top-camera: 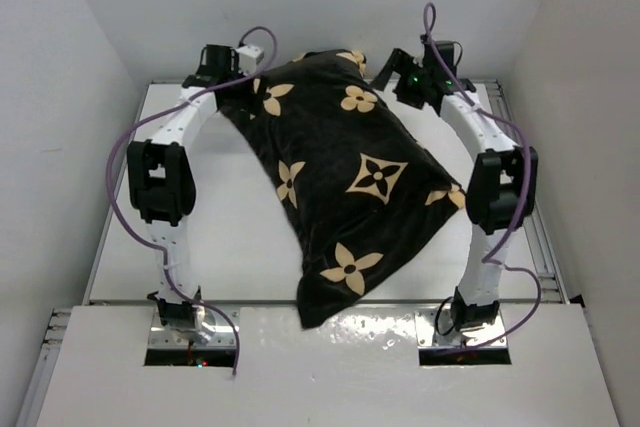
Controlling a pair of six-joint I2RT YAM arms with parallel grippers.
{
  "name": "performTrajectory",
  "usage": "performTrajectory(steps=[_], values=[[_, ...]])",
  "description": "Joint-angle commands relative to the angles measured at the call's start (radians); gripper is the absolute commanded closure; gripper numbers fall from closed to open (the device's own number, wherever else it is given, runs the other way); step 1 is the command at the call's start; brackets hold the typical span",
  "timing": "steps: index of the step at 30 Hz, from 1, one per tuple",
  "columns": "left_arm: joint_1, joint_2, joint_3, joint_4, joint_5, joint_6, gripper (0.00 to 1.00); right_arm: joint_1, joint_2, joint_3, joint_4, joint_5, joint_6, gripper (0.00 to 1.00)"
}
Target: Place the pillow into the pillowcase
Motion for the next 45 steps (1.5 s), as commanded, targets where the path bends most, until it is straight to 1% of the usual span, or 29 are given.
performTrajectory(steps=[1,4,6,8,9,10,11,12,13,14,15,19,22,24,26,27,28,29,31,32,33,34,37,39,40,42,43,44,45], values=[[0.053,-0.106,-0.093,0.027,-0.024,-0.021,0.14,-0.028,-0.162,-0.211,-0.087,0.066,-0.078,0.01],[0.108,-0.166,-0.196,0.105,-0.029,-0.032,0.1,-0.085,-0.416,-0.52,0.019,0.137,-0.032,0.01],[0.157,-0.143,-0.203,0.142,-0.038,-0.057,0.09,-0.093,-0.537,-0.648,0.058,0.181,-0.041,0.01],[0.174,-0.071,-0.174,0.162,-0.041,-0.086,0.09,-0.019,-0.685,-0.801,0.062,0.244,-0.086,0.04],[0.182,-0.042,-0.139,0.168,-0.041,-0.1,0.09,0.051,-0.72,-0.876,0.017,0.302,-0.101,0.09],[0.182,-0.01,-0.117,0.174,-0.037,-0.118,0.09,0.077,-0.745,-0.907,-0.026,0.33,-0.08,0.18],[0.18,0.054,-0.097,0.185,-0.033,-0.132,0.08,0.09,-0.789,-0.946,-0.057,0.347,-0.031,0.41],[0.177,0.079,-0.064,0.196,-0.014,-0.142,0.08,0.082,-0.815,-1.057,-0.074,0.361,0.104,0.73],[0.176,0.116,-0.056,0.232,0.028,-0.179,0.01,0.069,-0.849,-1.132,-0.044,0.345,0.156,0.73],[0.171,0.128,-0.053,0.263,0.046,-0.201,0.0,0.058,-0.922,-1.203,0.004,0.331,0.197,0.65],[0.165,0.138,-0.054,0.288,0.066,-0.216,0.0,0.038,-0.958,-1.308,0.048,0.329,0.277,0.37],[0.131,0.212,-0.017,0.325,0.065,-0.225,0.0,0.032,-1.056,-1.385,-0.042,0.416,0.383,0.09],[0.1,0.315,0.07,0.236,-0.053,-0.232,0.01,0.03,-1.064,-1.401,-0.102,0.403,0.406,0.01],[0.1,0.348,0.095,0.213,-0.067,-0.244,0.11,0.024,-1.024,-1.401,-0.085,0.346,0.406,0.01],[0.108,0.348,0.063,0.245,-0.053,-0.274,0.47,0.012,-0.974,-1.401,-0.085,0.341,0.406,0.02],[0.11,0.32,-0.001,0.297,-0.034,-0.288,0.63,-0.007,-0.916,-1.432,-0.003,0.338,0.408,0.04],[0.113,0.306,-0.029,0.32,-0.024,-0.287,0.86,-0.02,-0.89,-1.428,0.036,0.323,0.405,0.07],[0.116,0.29,-0.075,0.335,-0.017,-0.281,0.95,-0.049,-0.862,-1.412,0.111,0.299,0.394,0.19],[0.12,0.248,-0.112,0.345,-0.017,-0.258,1.0,-0.077,-0.778,-1.383,0.156,0.298,0.391,0.48],[0.146,0.23,-0.149,0.334,-0.015,-0.244,1.0,-0.117,-0.747,-1.336,0.179,0.303,0.376,0.81],[0.16,0.186,-0.175,0.314,-0.018,-0.224,1.0,-0.129,-0.68,-1.302,0.182,0.301,0.361,0.96],[0.188,0.158,-0.209,0.31,-0.017,-0.209,1.0,-0.175,-0.644,-1.261,0.183,0.291,0.347,1.0],[0.252,0.0,-0.422,0.339,-0.02,-0.141,1.0,-0.244,-0.495,-1.017,0.158,0.265,0.217,1.0],[0.283,-0.121,-0.609,0.298,0.029,-0.05,1.0,-0.255,-0.373,-0.772,0.104,0.184,0.134,1.0],[0.286,-0.16,-0.652,0.282,0.042,-0.01,1.0,-0.252,-0.33,-0.593,0.031,0.168,0.109,1.0],[0.286,-0.279,-0.715,0.192,0.086,0.107,1.0,-0.248,-0.256,-0.434,-0.034,0.114,0.066,0.96],[0.283,-0.312,-0.755,0.161,0.098,0.138,1.0,-0.246,-0.2,-0.323,-0.075,0.104,0.029,0.89],[0.281,-0.379,-0.767,0.082,0.112,0.182,1.0,-0.245,-0.182,-0.287,-0.088,0.094,0.02,0.74],[0.278,-0.407,-0.772,0.031,0.123,0.202,1.0,-0.248,-0.173,-0.264,-0.096,0.075,0.015,0.38]])
